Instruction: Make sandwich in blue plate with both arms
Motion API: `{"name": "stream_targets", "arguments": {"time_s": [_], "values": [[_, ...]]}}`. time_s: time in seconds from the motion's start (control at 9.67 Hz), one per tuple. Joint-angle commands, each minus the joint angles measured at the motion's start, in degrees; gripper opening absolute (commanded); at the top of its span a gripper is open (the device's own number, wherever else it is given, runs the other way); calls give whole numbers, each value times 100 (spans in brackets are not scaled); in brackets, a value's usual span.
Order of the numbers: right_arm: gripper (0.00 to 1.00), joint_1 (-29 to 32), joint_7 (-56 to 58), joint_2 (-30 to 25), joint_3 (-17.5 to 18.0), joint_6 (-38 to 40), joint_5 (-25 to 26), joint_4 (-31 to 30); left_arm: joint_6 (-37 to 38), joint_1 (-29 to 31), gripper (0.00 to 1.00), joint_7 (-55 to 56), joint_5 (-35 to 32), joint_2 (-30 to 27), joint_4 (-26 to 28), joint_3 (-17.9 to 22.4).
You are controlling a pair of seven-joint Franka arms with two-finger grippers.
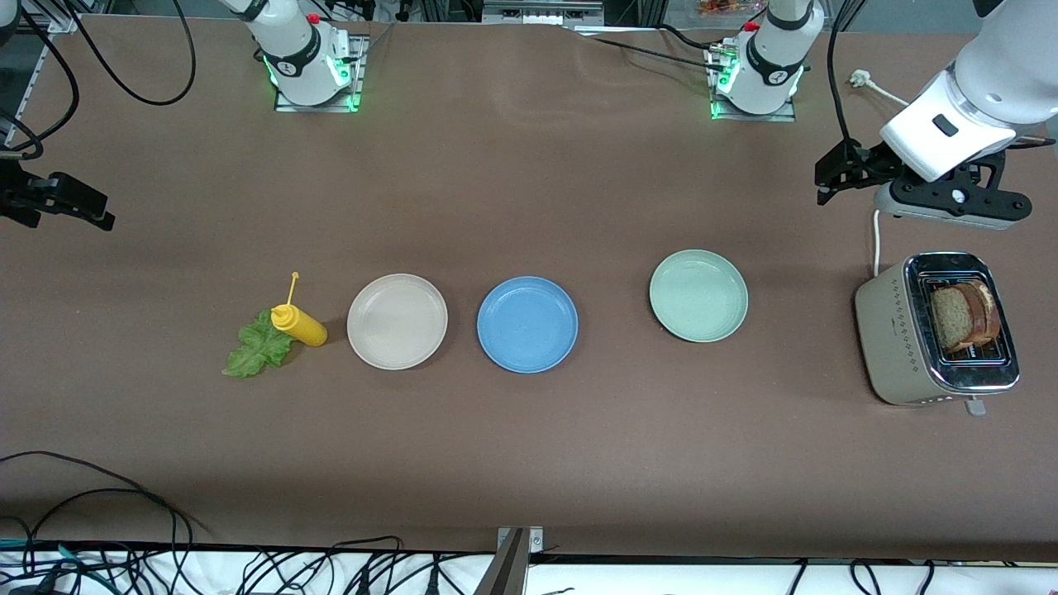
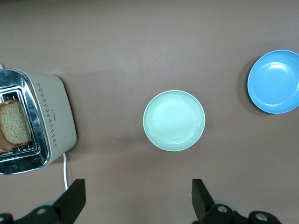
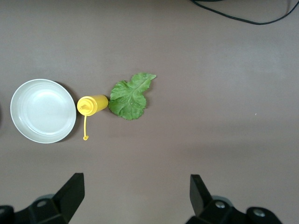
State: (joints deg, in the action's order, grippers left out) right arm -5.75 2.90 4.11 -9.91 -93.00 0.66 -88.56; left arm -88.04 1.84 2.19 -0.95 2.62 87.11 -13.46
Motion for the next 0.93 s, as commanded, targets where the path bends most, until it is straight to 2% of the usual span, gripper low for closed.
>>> {"name": "stream_targets", "arguments": {"time_s": [0.0, 0.31, 0.83], "values": [[100, 4, -17, 2, -20, 46, 101, 58, 15, -18, 100, 97, -160, 63, -142, -34], [100, 74, -70, 2, -134, 10, 5, 67, 15, -18, 100, 97, -160, 63, -142, -34], [100, 66, -62, 20, -126, 19, 31, 67, 6, -18, 100, 97, -160, 63, -142, -34]]}}
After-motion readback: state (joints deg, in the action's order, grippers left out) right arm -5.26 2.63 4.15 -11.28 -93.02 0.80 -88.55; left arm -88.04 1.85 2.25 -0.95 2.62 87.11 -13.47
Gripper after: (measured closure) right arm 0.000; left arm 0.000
